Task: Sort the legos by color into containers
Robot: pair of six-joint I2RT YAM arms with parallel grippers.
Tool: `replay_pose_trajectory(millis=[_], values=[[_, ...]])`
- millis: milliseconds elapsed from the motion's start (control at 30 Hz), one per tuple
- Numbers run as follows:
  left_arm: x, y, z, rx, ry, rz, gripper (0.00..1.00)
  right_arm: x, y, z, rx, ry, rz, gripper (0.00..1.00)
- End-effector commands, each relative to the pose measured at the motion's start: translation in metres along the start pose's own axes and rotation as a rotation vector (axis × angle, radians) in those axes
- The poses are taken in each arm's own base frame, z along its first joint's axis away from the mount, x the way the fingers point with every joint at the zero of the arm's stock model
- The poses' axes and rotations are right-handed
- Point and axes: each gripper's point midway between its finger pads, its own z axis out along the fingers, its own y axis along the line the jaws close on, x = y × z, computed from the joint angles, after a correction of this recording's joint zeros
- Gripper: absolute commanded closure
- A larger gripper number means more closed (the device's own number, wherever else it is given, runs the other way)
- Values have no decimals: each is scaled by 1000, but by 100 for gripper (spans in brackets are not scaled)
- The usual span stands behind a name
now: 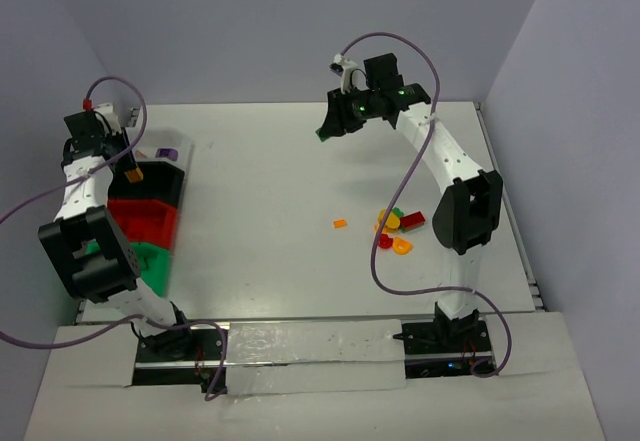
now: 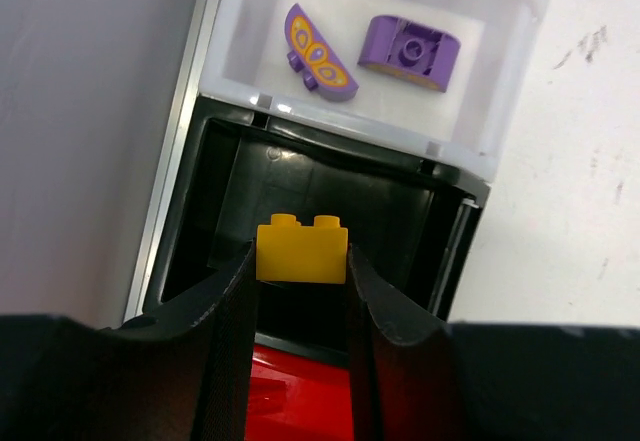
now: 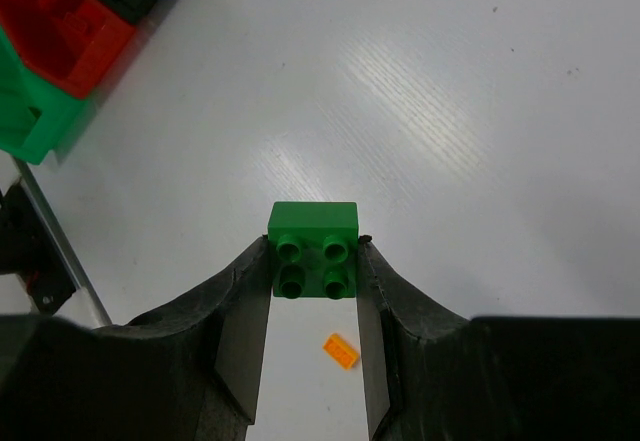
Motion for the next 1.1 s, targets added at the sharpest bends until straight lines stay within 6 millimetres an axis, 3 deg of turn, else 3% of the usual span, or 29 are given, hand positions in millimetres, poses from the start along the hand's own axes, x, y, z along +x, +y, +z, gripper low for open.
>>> replay_pose_trajectory(millis=[0, 100, 267, 467, 533, 667, 767, 867, 900, 933, 1000, 1033, 1067], values=[[-12, 8, 5, -28, -33, 33, 83, -11, 10, -13, 5, -29, -38, 100], [-4, 5, 4, -9, -10, 40, 79, -11, 13, -14, -2, -29, -36, 100], [6, 0, 3, 9, 2, 37, 57, -12, 22, -17, -30, -33, -12, 100], [12, -8, 1, 55, 17, 49, 40, -8, 22, -19, -18, -29, 31, 100], [10, -11, -2, 74, 6, 50, 28, -5, 18, -20, 13, -24, 65, 100], [-23, -32, -27, 185, -96, 52, 24, 4, 20, -22, 24, -10, 85, 100], [-46, -73, -58, 372, -170, 90, 23, 9, 29, -21, -26, 5, 112, 100], [-50, -125, -96, 563, -196, 181, 24, 18, 49, -21, -135, 42, 164, 100], [-44, -125, -97, 566, -176, 185, 24, 20, 57, -21, -178, 55, 188, 100], [-34, -148, -115, 660, -164, 209, 24, 26, 62, -19, -210, 72, 239, 100], [-15, -174, -139, 774, -172, 252, 24, 33, 76, -21, -289, 74, 290, 100], [-17, -175, -140, 777, -184, 256, 24, 31, 83, -26, -318, 70, 286, 100], [-7, -189, -154, 828, -205, 277, 24, 35, 91, -28, -365, 78, 319, 100]])
